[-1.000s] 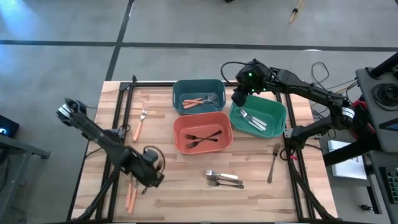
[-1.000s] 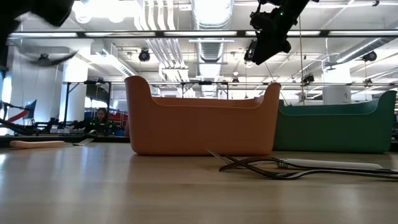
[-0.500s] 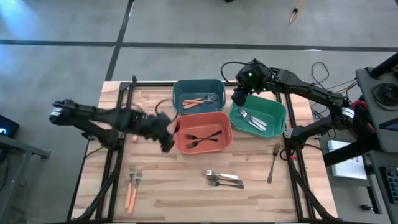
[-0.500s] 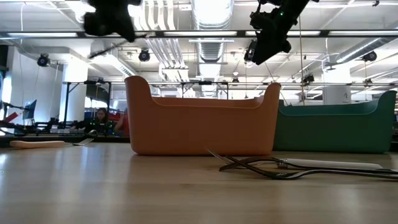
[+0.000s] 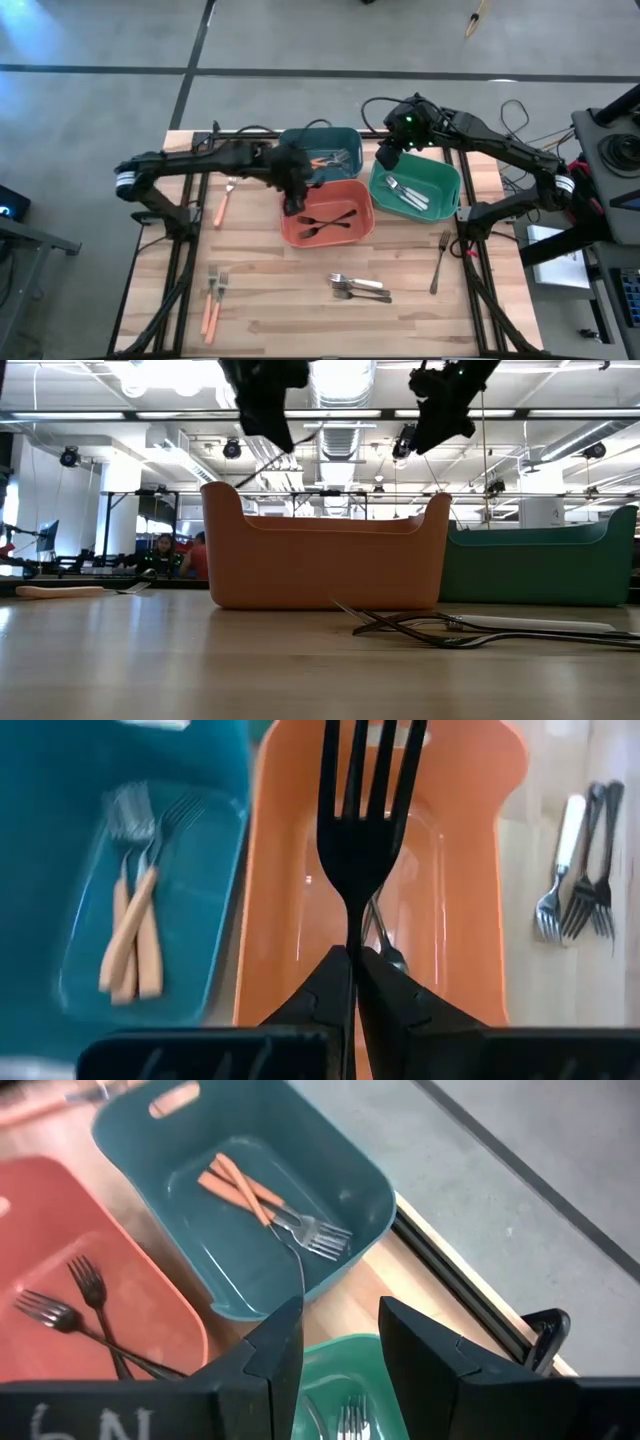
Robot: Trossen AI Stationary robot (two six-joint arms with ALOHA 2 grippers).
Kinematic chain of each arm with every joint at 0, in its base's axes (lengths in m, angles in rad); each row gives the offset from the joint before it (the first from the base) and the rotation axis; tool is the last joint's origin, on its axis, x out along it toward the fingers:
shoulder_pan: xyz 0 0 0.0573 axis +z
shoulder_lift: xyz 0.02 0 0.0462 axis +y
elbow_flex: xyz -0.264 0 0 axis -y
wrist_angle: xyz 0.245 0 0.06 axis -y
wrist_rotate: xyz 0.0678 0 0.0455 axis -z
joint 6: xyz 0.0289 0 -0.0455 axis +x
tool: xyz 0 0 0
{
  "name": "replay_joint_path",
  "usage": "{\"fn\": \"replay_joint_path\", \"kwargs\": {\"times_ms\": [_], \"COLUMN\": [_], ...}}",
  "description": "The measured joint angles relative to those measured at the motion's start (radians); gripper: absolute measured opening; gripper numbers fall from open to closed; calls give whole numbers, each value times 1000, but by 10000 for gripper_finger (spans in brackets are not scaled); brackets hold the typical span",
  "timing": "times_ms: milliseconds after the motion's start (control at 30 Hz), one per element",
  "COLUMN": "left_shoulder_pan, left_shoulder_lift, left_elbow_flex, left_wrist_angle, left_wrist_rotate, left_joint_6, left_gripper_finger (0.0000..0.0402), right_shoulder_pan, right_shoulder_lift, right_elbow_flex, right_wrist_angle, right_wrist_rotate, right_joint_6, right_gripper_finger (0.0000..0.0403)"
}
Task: Sort silverware by color (type)
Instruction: Put the black fork into the orange bin
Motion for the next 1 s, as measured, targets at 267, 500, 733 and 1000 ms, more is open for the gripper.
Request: {"fn": "replay_joint_path", "kwargs": {"times_ms": [267,500,733,1000], "left_shoulder_pan": [34,33,36,36], "left_shoulder_lift": [132,194,246,323], "left_elbow_flex": [49,48,48,45], "left_wrist_angle": [-5,68,108,120], "left_wrist_rotate": [38,126,216,223], "left_joint_6": [195,206,197,215], "left_gripper_finger": [0,0,0,0], "right_shoulder_pan": [0,0,0,0], "right_shoulder_lift": [-105,-155,-148,-112], "right_elbow_flex": [0,0,0,0], "right_wrist_angle": [11,11,10,8], "right_wrist_rotate": [1,2,2,0], "right_joint_6": [44,83,90,89], "right_gripper_finger": [123,123,123,123]}}
